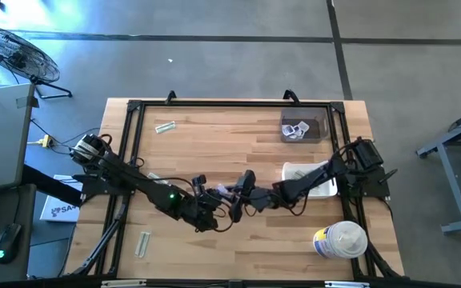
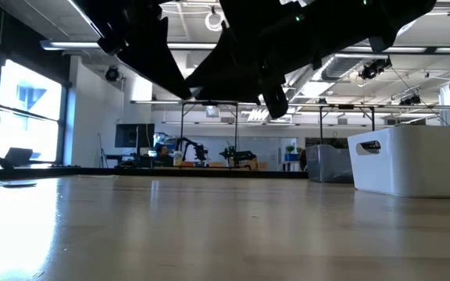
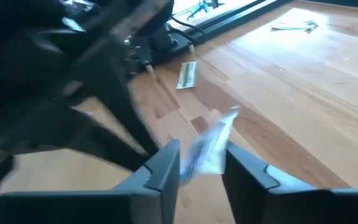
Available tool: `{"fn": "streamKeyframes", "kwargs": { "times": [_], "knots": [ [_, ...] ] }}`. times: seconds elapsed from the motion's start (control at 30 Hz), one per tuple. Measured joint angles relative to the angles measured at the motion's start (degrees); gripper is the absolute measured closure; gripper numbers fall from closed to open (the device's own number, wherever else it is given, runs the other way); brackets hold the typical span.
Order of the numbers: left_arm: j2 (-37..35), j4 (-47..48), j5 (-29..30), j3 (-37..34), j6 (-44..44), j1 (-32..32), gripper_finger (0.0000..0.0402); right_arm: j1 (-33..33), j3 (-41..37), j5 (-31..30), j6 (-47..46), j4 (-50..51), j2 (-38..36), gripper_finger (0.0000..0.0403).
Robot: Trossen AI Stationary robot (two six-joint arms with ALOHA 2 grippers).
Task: Pick & Place First Aid Supplies
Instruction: Put the alcohol pad into the black bin
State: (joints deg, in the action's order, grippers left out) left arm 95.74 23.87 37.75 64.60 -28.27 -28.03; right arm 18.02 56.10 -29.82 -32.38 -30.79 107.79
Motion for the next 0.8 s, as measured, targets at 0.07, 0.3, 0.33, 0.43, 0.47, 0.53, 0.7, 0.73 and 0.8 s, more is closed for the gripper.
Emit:
{"fn": "streamKeyframes", "kwargs": {
  "times": [0.07, 0.3, 0.33, 0.43, 0.47, 0.53, 0.7, 0.73, 0.8],
  "knots": [
    [0.00, -0.25, -0.16, 0.00, 0.00, -0.04, 0.0397, -0.32, -0.02, 0.15, 0.02, 0.34, 0.00, 0.0314],
    [-0.01, -0.06, 0.56, 0.00, -0.22, -0.04, 0.0397, -0.43, -0.02, 2.06, 1.78, -0.12, 0.00, 0.0397],
    [0.00, -0.07, 0.64, 0.00, -0.24, -0.04, 0.0397, -0.43, -0.02, 2.75, 1.75, -0.20, 0.00, 0.0397],
    [0.00, 0.10, 0.77, 0.00, -0.26, -0.04, 0.0397, -0.41, -0.02, 3.70, 1.37, -0.28, 0.00, 0.0395],
    [0.00, 0.16, 0.80, 0.00, -0.31, -0.04, 0.0397, -0.41, -0.02, 3.68, 1.54, -0.29, 0.00, 0.0399],
    [0.00, 0.28, 0.77, 0.00, -0.44, -0.04, 0.0397, -0.39, -0.02, 3.65, 1.83, -0.28, 0.00, 0.0400],
    [-0.37, 3.87, 0.20, 0.41, -0.38, -0.08, 0.0379, -0.41, -0.02, 3.06, 2.67, 1.45, -0.53, 0.0401],
    [-0.67, 6.29, 0.00, 0.99, -0.99, -0.09, 0.0371, -0.46, -0.02, 2.51, 2.64, 3.19, -1.30, 0.0400],
    [-0.79, 10.77, -2.07, 3.12, -2.91, -0.11, 0.0355, -0.48, -0.02, 0.35, 2.72, 8.73, -4.22, 0.0400]
  ]
}}
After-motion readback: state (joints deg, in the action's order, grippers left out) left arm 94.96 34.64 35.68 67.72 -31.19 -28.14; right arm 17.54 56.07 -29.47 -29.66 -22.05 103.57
